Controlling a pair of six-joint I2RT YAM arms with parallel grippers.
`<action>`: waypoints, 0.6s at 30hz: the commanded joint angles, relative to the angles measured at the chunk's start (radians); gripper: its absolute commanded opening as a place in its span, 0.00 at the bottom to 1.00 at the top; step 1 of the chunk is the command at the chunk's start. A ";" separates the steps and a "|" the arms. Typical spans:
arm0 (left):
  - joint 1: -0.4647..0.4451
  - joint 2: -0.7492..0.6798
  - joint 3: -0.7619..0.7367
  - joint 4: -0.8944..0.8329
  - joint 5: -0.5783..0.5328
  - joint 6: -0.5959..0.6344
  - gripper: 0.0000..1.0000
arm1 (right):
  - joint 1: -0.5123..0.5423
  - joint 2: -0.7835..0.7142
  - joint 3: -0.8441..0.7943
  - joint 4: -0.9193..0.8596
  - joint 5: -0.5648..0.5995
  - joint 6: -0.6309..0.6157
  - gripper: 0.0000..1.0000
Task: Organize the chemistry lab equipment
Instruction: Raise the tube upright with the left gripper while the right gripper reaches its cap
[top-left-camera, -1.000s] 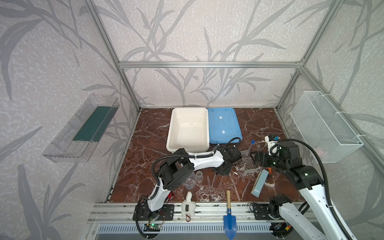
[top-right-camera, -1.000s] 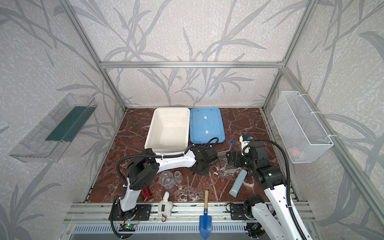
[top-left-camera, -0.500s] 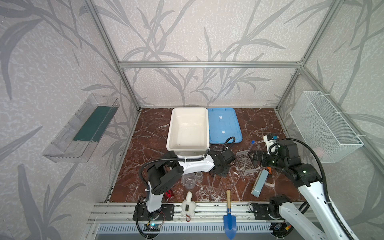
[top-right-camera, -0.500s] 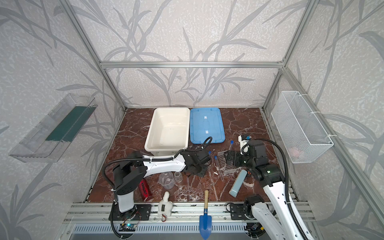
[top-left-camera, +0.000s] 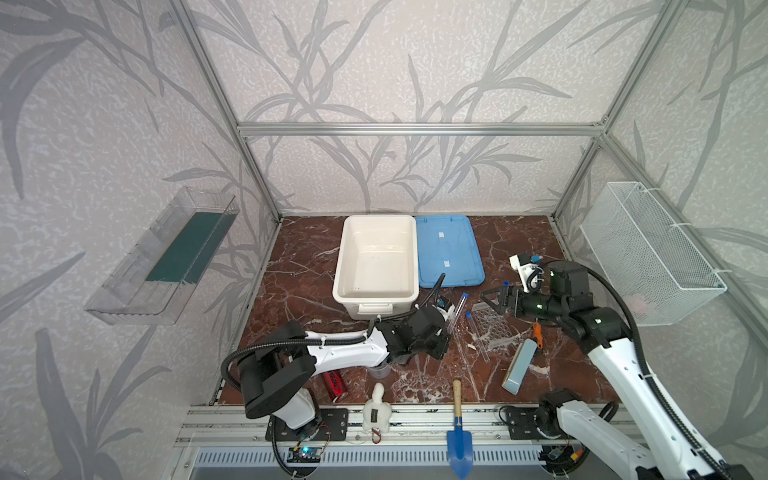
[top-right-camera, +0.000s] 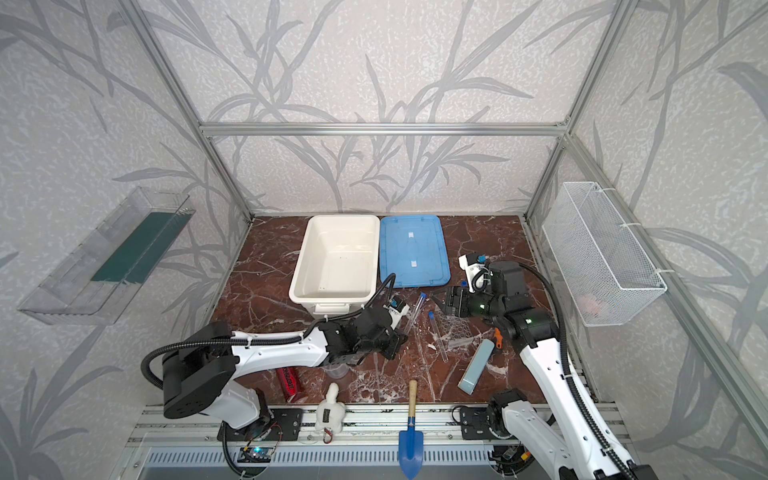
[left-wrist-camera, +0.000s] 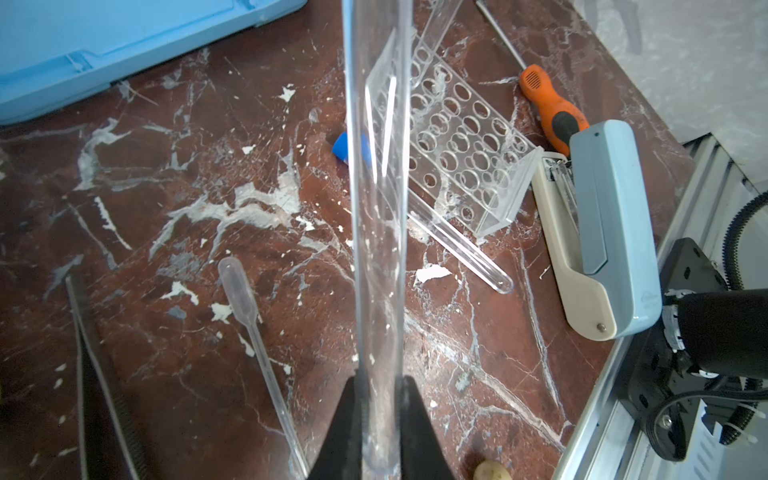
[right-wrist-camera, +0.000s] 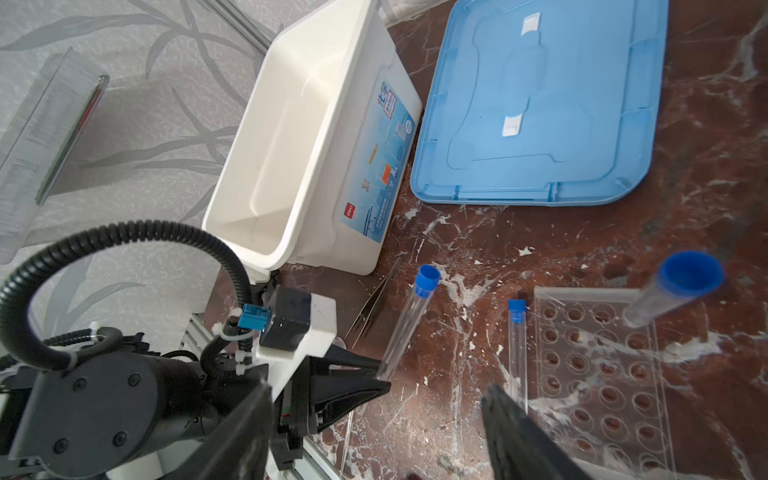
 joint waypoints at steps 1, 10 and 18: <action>-0.002 -0.042 -0.045 0.160 0.023 0.075 0.14 | 0.041 0.060 0.054 0.026 -0.033 0.010 0.78; -0.007 -0.078 -0.126 0.279 0.028 0.115 0.13 | 0.090 0.188 0.099 0.032 0.070 -0.005 0.74; -0.008 -0.089 -0.147 0.317 0.028 0.117 0.13 | 0.093 0.283 0.100 0.089 -0.002 0.022 0.57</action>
